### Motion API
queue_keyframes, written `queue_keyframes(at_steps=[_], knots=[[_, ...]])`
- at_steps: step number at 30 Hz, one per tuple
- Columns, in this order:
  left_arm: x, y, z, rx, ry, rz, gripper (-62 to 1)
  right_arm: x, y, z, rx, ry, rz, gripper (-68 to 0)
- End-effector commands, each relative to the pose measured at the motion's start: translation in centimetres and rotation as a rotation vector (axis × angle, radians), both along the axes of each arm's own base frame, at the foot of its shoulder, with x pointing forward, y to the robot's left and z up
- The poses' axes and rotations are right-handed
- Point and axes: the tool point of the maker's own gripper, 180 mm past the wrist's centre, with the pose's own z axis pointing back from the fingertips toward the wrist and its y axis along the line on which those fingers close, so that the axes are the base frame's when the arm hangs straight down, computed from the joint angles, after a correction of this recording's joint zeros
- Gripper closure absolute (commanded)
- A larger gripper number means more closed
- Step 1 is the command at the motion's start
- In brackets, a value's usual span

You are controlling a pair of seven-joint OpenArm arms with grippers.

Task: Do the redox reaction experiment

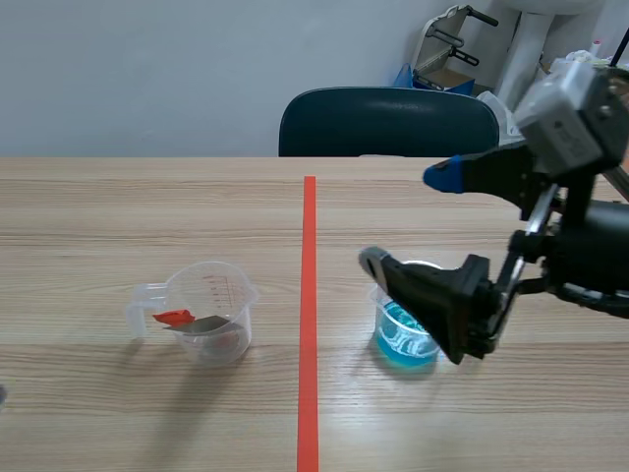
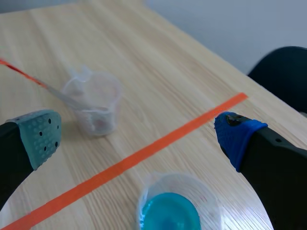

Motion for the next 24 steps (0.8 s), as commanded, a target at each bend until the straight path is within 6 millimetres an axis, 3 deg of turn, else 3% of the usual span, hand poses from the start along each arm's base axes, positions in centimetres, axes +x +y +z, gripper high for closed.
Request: queue_keyframes(at_steps=[1,5,10,18,24], knots=[[0.6,-0.2,0.9,-0.013,-0.030,0.014,-62.3,0.2,-0.4,1.4,0.038,-0.032,-0.026,-67.9],[2.0,0.0,1.3,0.034,-0.024,0.068,-62.3,0.2,-3.5,1.8,0.030,-0.043,-0.143,-67.9],[3.4,-1.5,2.1,0.053,-0.003,0.104,-62.3,-0.6,-6.0,3.4,0.008,-0.089,-0.244,-67.9],[3.2,-6.6,4.1,0.024,-0.030,0.084,-62.3,-3.6,-4.2,5.2,-0.058,-0.074,-0.199,-67.9],[3.6,-8.4,5.4,-0.003,-0.073,0.122,-62.3,-4.1,-3.6,5.2,-0.069,-0.059,-0.186,-67.9]])
